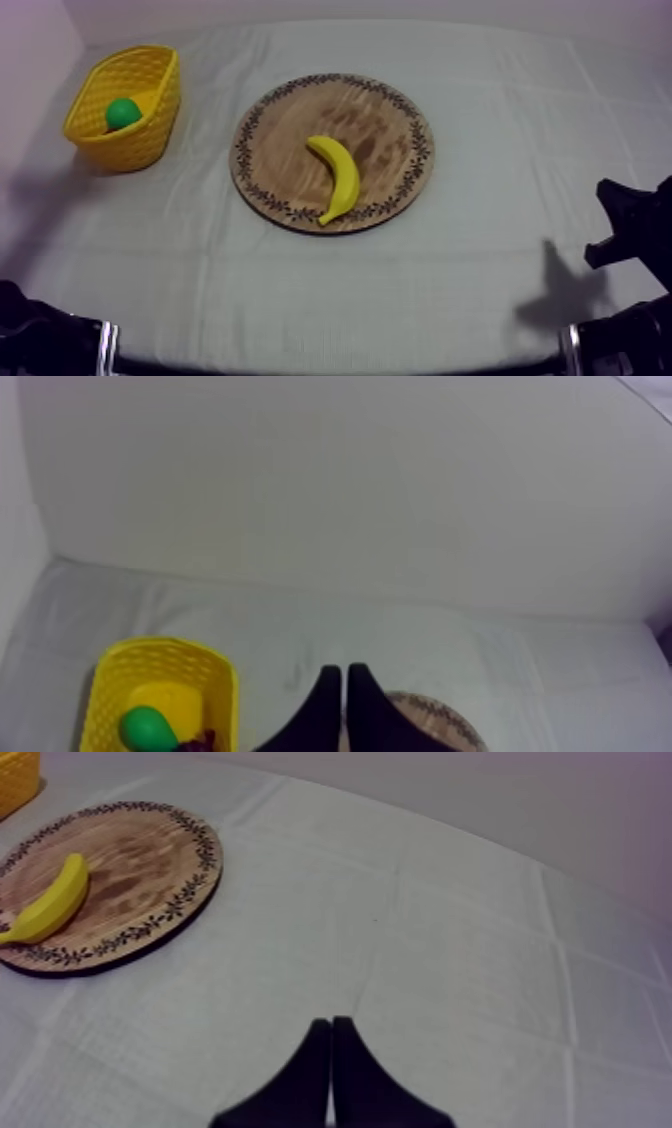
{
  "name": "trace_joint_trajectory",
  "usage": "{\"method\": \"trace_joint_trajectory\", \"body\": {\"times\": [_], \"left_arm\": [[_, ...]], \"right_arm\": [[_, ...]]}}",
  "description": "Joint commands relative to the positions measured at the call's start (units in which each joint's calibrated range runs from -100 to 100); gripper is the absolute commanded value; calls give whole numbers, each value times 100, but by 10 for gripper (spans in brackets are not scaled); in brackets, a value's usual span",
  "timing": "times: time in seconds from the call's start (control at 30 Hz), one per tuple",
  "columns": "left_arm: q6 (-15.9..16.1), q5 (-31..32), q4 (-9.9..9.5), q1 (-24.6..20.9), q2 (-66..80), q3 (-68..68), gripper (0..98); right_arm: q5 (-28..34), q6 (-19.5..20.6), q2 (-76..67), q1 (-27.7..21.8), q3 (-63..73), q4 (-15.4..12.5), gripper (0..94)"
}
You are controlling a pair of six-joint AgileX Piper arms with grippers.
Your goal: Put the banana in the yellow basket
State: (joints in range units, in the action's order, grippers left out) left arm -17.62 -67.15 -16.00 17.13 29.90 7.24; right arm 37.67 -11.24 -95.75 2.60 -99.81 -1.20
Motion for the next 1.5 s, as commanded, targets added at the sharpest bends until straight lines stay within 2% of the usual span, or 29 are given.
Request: {"method": "trace_joint_trajectory", "body": {"times": [0.0, 0.23, 0.43, 0.67, 1.0, 1.03, 1.1, 1.23, 1.33, 1.47], "left_arm": [[-30, -419, -4, 199, -408, -629, 0], [-215, -1419, -14, 679, -1371, -1568, 0], [-423, -1954, -27, 992, -2182, -1925, 0], [-731, -2128, 4, 1250, -3006, -1918, 3], [-1077, -2190, 273, 1497, -4150, -2012, 17], [-1130, -2220, 293, 1514, -4246, -2034, 80], [-1281, -2282, 339, 1541, -4393, -2042, 271], [-1268, -2477, 634, 1576, -4548, -2053, 583], [-1159, -2702, 809, 1625, -4632, -2058, 704], [-1096, -2956, 966, 1666, -4731, -2059, 777]], "right_arm": [[-1, -1, 0, 0, 3, 1, 3], [-1, -1, 0, 0, 3, 1, 3], [-1, -1, 0, 0, 3, 1, 3], [-1, -1, 0, 0, 3, 1, 3], [-1, -1, 0, 0, 3, 1, 3], [-1, -1, 0, 0, 3, 1, 3], [-1, -1, 0, 0, 3, 1, 3], [-1, -1, 0, 0, 3, 1, 3], [-1, -1, 0, 0, 3, 1, 3], [-1, -1, 0, 0, 3, 1, 3]]}}
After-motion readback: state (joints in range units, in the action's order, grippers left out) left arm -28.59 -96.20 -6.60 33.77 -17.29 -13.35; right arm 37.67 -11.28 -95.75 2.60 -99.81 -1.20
